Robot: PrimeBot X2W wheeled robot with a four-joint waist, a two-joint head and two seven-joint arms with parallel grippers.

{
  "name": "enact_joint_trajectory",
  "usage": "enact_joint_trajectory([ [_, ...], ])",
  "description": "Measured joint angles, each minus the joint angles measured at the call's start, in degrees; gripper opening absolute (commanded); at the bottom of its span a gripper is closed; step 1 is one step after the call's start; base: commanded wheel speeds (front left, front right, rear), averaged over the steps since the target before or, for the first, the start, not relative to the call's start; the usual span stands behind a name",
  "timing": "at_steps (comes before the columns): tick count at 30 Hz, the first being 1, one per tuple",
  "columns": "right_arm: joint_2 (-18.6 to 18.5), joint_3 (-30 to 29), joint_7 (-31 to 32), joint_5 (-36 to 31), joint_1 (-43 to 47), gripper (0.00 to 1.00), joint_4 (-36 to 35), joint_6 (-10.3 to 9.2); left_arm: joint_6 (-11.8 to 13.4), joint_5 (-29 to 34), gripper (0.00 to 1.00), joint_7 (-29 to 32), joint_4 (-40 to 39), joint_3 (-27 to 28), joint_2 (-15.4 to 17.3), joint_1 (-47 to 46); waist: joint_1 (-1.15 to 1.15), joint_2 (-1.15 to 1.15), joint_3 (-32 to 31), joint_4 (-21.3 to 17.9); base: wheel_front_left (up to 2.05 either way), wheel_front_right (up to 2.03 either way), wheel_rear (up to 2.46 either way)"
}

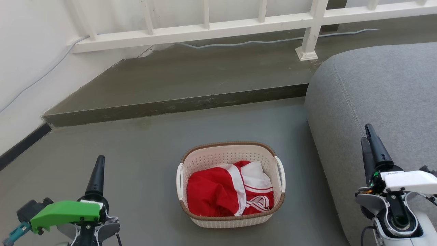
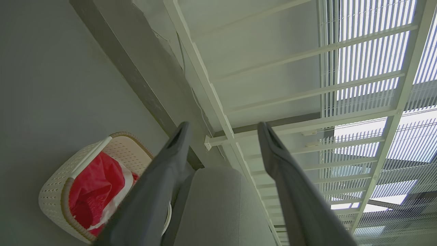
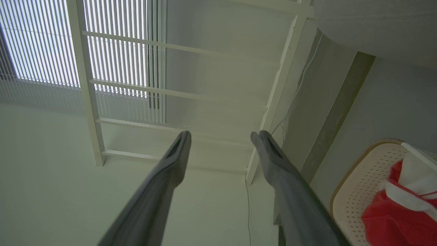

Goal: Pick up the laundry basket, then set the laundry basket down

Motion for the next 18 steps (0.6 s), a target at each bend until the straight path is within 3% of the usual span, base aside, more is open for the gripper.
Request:
enact_joint_trajectory([
  [18, -4.2, 6.7, -4.5, -12.6, -1.4, 1.0, -2.6, 0.03, 0.0, 18.1, 1.0, -3.5, -2.2, -2.8, 0.6, -1.8, 0.0, 0.0, 0.3, 0.1, 0.0, 0.0, 0.0],
])
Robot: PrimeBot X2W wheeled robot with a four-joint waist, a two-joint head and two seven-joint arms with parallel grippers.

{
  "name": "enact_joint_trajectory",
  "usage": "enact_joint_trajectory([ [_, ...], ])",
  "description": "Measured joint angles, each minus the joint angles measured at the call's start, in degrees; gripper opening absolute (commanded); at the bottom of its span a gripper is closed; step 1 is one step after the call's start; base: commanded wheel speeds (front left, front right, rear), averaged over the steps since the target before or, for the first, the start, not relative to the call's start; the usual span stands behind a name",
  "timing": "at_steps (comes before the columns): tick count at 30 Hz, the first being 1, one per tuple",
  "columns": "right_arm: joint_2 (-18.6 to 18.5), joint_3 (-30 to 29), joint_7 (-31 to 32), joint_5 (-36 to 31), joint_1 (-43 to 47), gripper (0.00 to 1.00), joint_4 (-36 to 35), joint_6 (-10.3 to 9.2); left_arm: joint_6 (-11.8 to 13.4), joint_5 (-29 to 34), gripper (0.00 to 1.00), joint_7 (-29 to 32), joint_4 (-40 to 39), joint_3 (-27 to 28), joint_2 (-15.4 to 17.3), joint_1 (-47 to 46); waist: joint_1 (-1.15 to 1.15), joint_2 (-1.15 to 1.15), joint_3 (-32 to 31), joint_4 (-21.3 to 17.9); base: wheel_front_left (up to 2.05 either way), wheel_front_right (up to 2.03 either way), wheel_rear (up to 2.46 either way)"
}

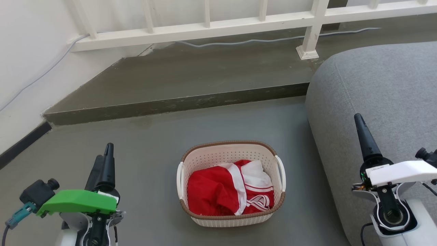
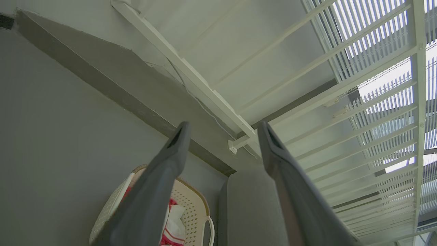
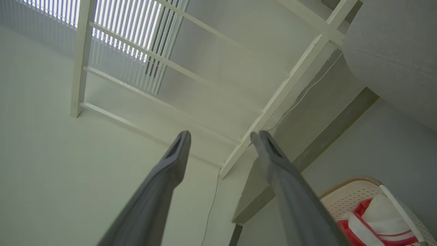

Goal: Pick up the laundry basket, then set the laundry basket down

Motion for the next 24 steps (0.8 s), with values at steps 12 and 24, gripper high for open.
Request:
enact_joint_trajectory([
  [12, -1.7, 0.5, -2.5, -11.7, -1.1, 1.0, 0.2, 0.01, 0.0, 14.9, 1.0, -2.5, -1.2, -1.9, 0.5, -0.1, 0.0, 0.0, 0.3, 0.0, 0.0, 0.0, 0.0],
  [24, -3.0, 3.6, -4.9, -24.7, -1.5, 1.0, 1.9, 0.0, 1.1, 28.0, 1.0, -4.7, -1.6, -4.0, 0.5, -0.2, 0.0, 0.0, 0.4, -0.1, 0.0, 0.0, 0.0],
])
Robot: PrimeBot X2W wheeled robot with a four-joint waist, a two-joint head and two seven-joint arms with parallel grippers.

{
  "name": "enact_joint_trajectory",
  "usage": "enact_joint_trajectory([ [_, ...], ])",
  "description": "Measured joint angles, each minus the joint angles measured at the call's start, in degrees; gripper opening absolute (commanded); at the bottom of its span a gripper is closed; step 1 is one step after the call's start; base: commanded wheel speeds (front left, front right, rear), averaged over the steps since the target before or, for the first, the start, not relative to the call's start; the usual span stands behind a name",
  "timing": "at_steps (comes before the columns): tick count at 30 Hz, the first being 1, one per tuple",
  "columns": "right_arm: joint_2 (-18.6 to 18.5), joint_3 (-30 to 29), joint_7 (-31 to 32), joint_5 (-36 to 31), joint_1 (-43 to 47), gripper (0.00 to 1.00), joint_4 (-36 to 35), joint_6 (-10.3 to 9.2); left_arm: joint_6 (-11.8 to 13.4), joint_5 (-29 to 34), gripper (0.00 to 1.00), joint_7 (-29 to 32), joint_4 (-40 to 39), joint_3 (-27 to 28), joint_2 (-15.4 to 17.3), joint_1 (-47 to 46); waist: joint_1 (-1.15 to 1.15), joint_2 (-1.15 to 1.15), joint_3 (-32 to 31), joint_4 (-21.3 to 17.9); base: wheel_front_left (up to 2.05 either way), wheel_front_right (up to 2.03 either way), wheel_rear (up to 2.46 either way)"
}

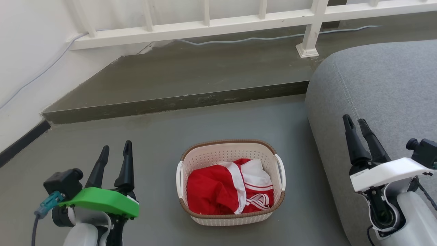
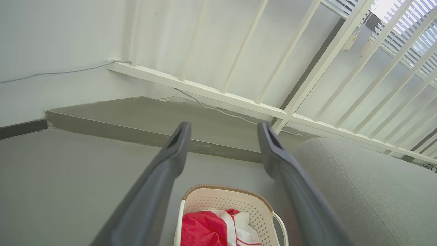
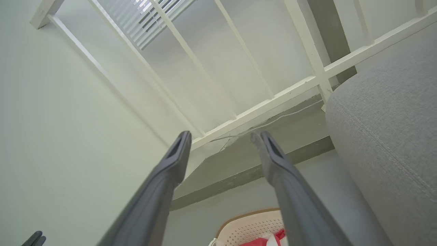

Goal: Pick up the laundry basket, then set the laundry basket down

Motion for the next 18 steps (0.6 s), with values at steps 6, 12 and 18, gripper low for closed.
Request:
enact_joint_trajectory([
  [6, -0.5, 1.6, -1.2, -6.1, -0.5, 1.0, 1.8, -0.62, 0.6, 5.4, 1.0, -1.4, -0.4, -1.2, 0.0, -0.2, 0.0, 0.0, 0.0, -0.1, 0.0, 0.0, 0.0],
  [12, -1.0, 3.2, -2.6, -12.8, -0.9, 1.0, 3.1, -1.6, 1.0, 11.0, 1.0, -2.8, -1.0, -1.8, -0.1, -1.2, 0.0, 0.0, 0.0, -0.1, 0.0, 0.0, 0.0],
  [18, -1.0, 3.6, -3.5, -16.2, -1.9, 1.0, 3.8, -2.03, 1.4, 14.9, 1.0, -3.7, -1.3, -2.3, -0.1, -1.2, 0.0, 0.0, 0.0, -0.1, 0.0, 0.0, 0.0],
])
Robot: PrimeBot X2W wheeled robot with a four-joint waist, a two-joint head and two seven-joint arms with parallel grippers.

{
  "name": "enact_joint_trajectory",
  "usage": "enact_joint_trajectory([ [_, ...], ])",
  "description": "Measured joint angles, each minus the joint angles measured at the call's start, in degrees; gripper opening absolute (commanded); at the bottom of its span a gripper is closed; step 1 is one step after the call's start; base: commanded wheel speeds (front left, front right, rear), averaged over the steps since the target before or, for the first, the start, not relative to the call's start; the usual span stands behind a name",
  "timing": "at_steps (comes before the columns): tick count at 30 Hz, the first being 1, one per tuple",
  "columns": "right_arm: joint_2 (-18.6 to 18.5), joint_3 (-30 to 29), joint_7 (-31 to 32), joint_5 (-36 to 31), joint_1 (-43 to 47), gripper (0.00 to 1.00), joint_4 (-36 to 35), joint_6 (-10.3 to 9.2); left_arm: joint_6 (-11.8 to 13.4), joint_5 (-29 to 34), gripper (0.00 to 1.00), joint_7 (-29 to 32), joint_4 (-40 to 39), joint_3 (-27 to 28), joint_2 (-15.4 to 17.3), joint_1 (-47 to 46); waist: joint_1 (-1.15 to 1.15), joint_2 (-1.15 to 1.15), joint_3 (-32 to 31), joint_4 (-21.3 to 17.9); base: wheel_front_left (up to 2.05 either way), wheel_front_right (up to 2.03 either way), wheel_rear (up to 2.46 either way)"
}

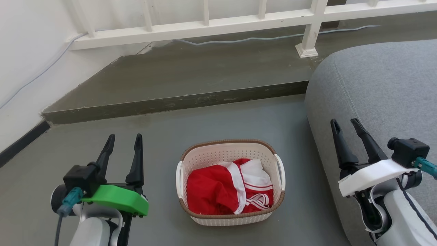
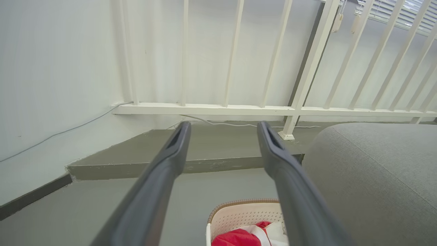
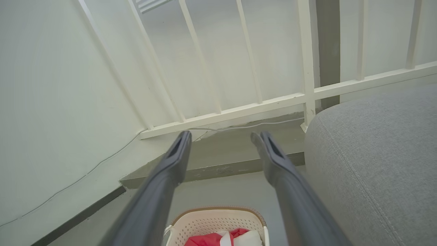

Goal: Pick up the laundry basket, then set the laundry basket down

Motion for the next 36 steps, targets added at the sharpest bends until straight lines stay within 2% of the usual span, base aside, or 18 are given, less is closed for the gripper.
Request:
enact_joint_trajectory([
  [7, 0.1, 0.3, -1.3, -4.9, -0.7, 1.0, 0.2, -0.13, 0.8, 5.1, 1.0, -1.3, 0.0, -0.6, 0.0, -0.1, 0.0, 0.0, 0.1, 0.0, 0.0, 0.0, 0.0],
  [36, 2.6, -2.0, -1.4, -6.7, -1.1, 1.0, 2.9, 0.3, 2.1, 4.5, 1.0, -1.3, 2.4, -0.4, -0.1, -0.2, 0.0, 0.0, 0.0, -0.4, 0.0, 0.0, 0.0],
])
